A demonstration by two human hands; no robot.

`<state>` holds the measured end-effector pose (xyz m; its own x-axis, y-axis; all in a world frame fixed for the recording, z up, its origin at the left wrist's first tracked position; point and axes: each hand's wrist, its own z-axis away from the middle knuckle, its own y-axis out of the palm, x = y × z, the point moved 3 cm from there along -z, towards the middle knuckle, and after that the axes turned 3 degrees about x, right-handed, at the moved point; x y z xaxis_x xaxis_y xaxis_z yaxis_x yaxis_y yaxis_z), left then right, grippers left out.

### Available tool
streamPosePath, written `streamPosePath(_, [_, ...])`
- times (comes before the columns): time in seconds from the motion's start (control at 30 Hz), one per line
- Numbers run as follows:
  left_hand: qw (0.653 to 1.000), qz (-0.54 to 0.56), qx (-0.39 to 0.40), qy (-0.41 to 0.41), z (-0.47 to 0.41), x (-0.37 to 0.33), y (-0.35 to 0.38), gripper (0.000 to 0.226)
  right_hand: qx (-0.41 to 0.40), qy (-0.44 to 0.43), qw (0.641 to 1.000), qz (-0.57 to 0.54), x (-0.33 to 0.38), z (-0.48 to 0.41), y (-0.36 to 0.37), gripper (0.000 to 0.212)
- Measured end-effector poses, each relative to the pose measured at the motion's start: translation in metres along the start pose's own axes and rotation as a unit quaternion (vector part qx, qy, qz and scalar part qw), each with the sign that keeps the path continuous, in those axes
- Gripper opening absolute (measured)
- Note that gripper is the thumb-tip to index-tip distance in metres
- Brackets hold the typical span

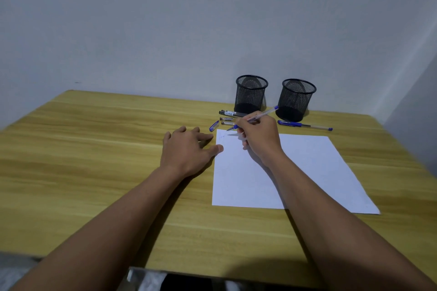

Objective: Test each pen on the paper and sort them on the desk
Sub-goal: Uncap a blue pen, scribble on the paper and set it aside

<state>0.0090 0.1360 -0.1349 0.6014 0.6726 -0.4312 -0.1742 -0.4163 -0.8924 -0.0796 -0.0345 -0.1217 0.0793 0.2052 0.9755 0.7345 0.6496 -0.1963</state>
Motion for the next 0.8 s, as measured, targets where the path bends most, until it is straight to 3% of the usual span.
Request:
streamPosePath(0.2, [0.991, 0.086, -0.084, -0.053, -0.02, -0.004, -0.012, 0.052, 0.032, -0.009, 0.999, -0.005, 0.014, 0.0, -0.014, 0.016])
streamPosePath(0.33, [0.992, 0.07, -0.085, -0.055, -0.041, -0.007, -0.008, 0.048, 0.029, 0.011, 0.999, -0.026, 0.014, -0.001, -0.023, 0.018])
streamPosePath(0.53, [0.993, 0.054, -0.086, -0.054, -0.048, -0.014, -0.004, 0.023, 0.036, -0.002, 0.999, -0.016, 0.014, 0.002, -0.034, 0.01])
streamPosePath(0.67, [0.982, 0.169, -0.081, -0.025, -0.042, -0.019, -0.015, 0.006, 0.025, 0.022, 0.993, -0.111, 0.013, 0.01, -0.036, 0.004])
streamPosePath(0.8, [0.967, 0.245, -0.062, 0.021, -0.038, -0.028, -0.029, 0.004, 0.034, 0.057, 0.979, -0.195, 0.017, 0.014, -0.04, 0.007])
